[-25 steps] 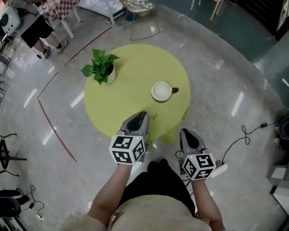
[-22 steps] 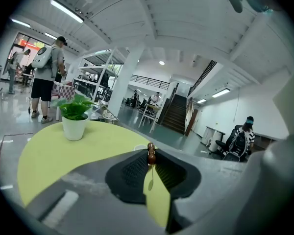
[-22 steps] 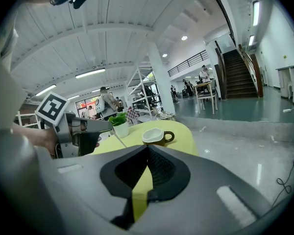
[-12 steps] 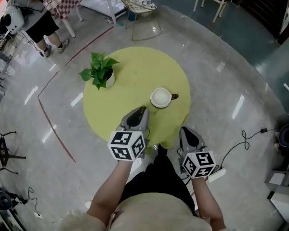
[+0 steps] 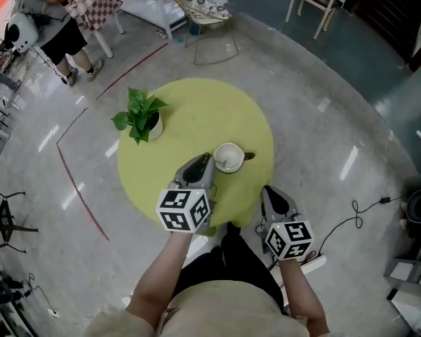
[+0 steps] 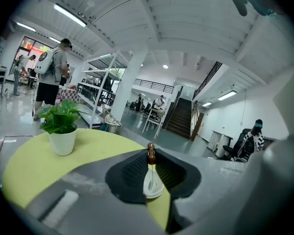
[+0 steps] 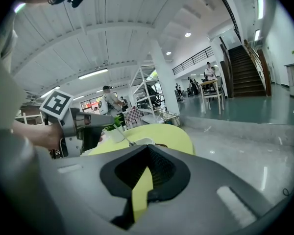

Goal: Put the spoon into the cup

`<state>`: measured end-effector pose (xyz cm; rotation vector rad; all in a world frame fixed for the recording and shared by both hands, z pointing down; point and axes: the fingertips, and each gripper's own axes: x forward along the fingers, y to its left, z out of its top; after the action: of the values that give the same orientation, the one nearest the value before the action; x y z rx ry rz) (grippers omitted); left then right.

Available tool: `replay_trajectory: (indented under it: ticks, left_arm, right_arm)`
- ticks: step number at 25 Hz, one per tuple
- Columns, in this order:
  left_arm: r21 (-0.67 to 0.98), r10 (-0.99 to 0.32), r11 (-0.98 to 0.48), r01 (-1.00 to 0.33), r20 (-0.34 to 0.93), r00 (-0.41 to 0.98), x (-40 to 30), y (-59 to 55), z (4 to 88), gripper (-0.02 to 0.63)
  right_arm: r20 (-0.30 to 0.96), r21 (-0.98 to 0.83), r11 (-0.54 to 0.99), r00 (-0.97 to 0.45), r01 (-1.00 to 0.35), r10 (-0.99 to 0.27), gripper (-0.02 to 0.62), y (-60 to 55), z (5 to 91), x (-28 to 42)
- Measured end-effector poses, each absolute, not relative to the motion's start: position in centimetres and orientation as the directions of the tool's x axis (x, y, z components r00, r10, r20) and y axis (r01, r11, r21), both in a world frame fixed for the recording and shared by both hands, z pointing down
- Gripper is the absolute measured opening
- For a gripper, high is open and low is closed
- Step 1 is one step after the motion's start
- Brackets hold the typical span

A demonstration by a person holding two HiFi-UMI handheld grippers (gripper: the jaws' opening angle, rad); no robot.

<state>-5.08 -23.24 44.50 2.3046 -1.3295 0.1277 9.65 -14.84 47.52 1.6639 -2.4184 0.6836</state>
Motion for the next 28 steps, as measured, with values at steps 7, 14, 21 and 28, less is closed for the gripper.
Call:
replay_trajectory:
  ticks: [7, 14, 21, 28]
  left_arm:
    - [0.358, -0.788, -0.403, -0.843, 0.333, 0.518, -3.5, -25.5, 45.3, 0.048]
    - [0.392, -0.783, -0.356, -0.849, 0.372, 0.499, -2.9, -27.2, 46.9, 0.048]
    - [0.423, -0.749, -0.349, -0.836, 0.410, 0.521, -1.4, -27.2, 48.7, 0.048]
    - [0.438, -0.725, -0.357, -0.825, 0.427, 0.540, -0.9, -27.5, 50.1, 0.048]
  right_arm:
    - [0.370, -0.311, 0.298, -0.404, -0.902, -0.836, 0.002, -17.2, 48.2, 11.1]
    - [0.375, -0.336, 0.315, -0.433, -0.888, -0.820, 0.002, -19.5, 48.8, 11.2]
    - [0.393, -0.348, 0.314, -0.441, -0.883, -0.807, 0.002, -20.6, 49.6, 11.5]
    - [0.406, -0.358, 0.316, -0.451, -0.879, -0.795, 0.002, -21.4, 50.8, 10.9]
